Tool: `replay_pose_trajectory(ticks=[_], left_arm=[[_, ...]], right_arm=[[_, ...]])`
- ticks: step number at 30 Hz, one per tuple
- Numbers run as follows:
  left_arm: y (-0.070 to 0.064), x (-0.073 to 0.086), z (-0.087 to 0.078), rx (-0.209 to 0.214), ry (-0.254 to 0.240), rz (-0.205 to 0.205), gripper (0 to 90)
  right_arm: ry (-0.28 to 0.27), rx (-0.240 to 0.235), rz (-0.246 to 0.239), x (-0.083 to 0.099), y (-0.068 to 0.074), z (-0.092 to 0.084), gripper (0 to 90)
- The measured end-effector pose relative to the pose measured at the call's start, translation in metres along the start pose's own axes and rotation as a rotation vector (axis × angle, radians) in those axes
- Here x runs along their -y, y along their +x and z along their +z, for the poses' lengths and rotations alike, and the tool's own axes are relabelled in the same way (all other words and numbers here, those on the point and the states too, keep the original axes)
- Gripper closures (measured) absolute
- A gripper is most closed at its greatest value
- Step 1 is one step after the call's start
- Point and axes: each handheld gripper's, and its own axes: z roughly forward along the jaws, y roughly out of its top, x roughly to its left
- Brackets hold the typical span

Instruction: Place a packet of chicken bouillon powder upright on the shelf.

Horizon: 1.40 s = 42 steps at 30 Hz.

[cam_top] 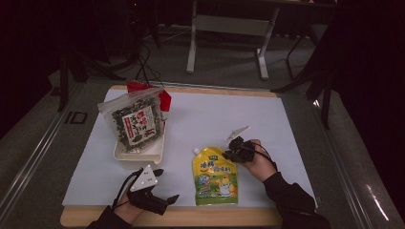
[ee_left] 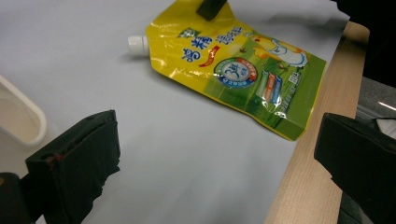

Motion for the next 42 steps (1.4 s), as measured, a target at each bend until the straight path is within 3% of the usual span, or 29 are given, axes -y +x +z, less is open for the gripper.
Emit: replay_pose_trajectory(ticks=[5,10,16,19,25,30,36,39,42], left_arm=[[0.000,-0.001,-0.001,0.000,-0.031,0.019,1.4],[0.001,-0.006,0.000,0.009,-0.044,0.017,1.4],[-0.001,-0.013,0.005,0.049,0.000,-0.009,1.4],[-0.002,-0.015,0.010,0.044,0.031,-0.020,1.4],[-0.001,-0.021,0.014,0.051,0.038,-0.024,1.7],[0.006,-0.030,0.020,0.041,0.034,-0.045,7.9],[0.018,-0.037,0.027,0.054,0.013,-0.104,15.6],[0.020,-0.043,0.028,0.081,-0.010,-0.112,19.4],[0.020,-0.053,0.026,0.115,-0.034,-0.104,29.6]], right_arm=[[-0.065,-0.010,-0.010,-0.005,0.003,-0.017,87.6],[-0.081,-0.004,-0.031,-0.009,0.007,-0.029,87.7],[-0.141,-0.005,-0.074,-0.014,0.019,-0.052,88.1],[-0.162,-0.002,-0.092,-0.016,0.024,-0.060,88.1],[-0.200,-0.004,-0.146,-0.020,0.037,-0.077,88.2],[-0.230,-0.014,-0.181,-0.023,0.048,-0.088,88.2],[-0.247,-0.011,-0.202,-0.023,0.055,-0.093,88.2],[-0.254,-0.017,-0.208,-0.023,0.056,-0.096,88.2],[-0.254,-0.021,-0.213,-0.024,0.058,-0.097,88.2]])
